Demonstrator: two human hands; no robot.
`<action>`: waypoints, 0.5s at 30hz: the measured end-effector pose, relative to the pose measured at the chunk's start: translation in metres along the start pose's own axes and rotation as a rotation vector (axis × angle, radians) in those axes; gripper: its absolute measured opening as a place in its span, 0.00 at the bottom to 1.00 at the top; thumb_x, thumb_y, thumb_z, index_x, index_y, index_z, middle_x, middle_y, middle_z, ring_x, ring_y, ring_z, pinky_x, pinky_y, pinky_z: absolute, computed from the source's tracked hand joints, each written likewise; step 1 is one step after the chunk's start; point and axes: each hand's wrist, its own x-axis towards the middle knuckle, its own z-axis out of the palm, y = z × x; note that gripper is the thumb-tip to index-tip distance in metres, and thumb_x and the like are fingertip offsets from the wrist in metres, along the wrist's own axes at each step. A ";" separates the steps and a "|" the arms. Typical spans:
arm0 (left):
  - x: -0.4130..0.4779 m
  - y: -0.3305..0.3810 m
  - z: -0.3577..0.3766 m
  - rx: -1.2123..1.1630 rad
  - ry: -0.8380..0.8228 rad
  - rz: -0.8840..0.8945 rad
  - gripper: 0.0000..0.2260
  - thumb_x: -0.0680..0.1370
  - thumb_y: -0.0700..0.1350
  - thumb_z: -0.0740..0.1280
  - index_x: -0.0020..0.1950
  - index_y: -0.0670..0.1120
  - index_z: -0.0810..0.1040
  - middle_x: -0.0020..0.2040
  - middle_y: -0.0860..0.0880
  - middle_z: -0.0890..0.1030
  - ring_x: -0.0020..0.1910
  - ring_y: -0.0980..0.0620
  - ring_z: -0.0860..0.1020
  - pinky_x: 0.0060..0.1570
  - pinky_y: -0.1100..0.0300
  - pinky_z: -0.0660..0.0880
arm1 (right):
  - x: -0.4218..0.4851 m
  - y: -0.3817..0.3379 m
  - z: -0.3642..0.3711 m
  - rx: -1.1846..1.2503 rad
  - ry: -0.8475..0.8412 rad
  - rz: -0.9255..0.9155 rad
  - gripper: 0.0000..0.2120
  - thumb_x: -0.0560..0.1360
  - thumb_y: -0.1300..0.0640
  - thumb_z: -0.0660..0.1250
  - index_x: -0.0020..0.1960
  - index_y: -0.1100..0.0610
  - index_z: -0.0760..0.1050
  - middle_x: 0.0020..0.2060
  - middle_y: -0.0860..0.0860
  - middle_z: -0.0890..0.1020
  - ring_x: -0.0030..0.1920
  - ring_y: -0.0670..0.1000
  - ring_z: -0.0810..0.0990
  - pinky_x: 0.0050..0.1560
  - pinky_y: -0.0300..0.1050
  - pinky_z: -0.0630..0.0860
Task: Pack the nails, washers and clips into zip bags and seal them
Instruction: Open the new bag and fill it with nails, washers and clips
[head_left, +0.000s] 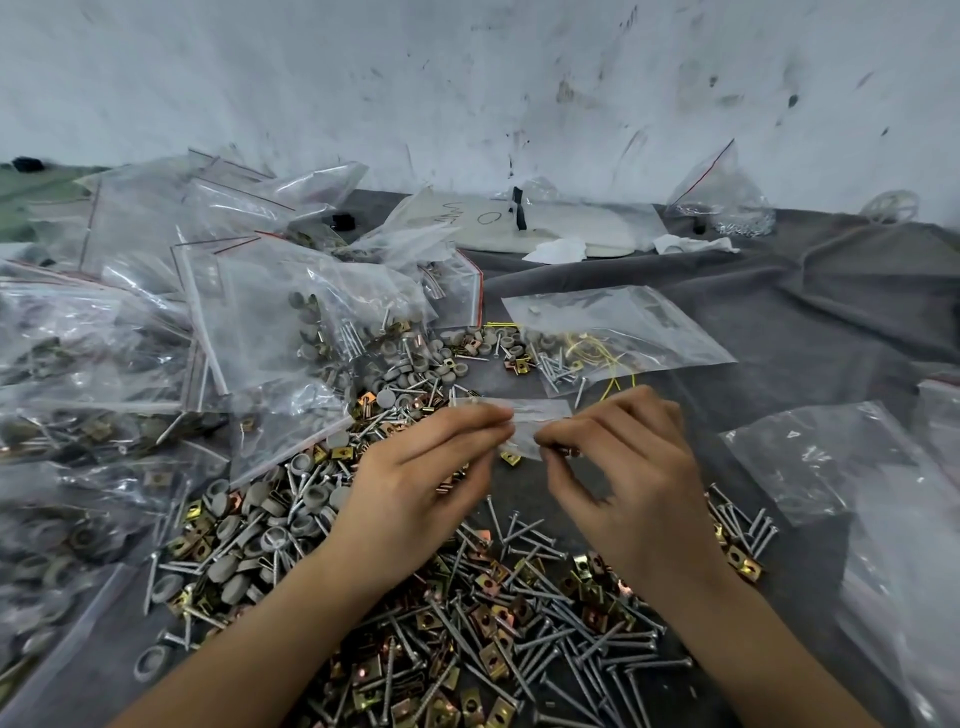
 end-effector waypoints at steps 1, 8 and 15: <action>0.000 0.000 0.000 0.002 -0.006 0.001 0.09 0.76 0.36 0.67 0.54 0.36 0.82 0.55 0.44 0.81 0.56 0.55 0.80 0.59 0.64 0.74 | 0.000 0.000 0.001 -0.016 -0.010 0.027 0.07 0.73 0.56 0.67 0.44 0.58 0.82 0.39 0.49 0.82 0.44 0.52 0.76 0.46 0.46 0.71; 0.001 0.000 -0.001 0.030 0.049 -0.010 0.08 0.75 0.35 0.68 0.52 0.36 0.82 0.55 0.44 0.81 0.55 0.56 0.79 0.59 0.65 0.74 | -0.002 -0.003 0.000 -0.024 0.041 0.092 0.11 0.74 0.52 0.67 0.50 0.58 0.81 0.45 0.52 0.81 0.47 0.53 0.76 0.48 0.49 0.72; 0.001 0.001 -0.001 0.035 0.055 -0.013 0.08 0.74 0.34 0.69 0.52 0.36 0.82 0.54 0.44 0.82 0.54 0.55 0.80 0.58 0.64 0.74 | -0.002 -0.002 0.002 -0.054 0.065 0.101 0.07 0.74 0.57 0.67 0.48 0.58 0.81 0.43 0.51 0.81 0.46 0.54 0.77 0.49 0.47 0.69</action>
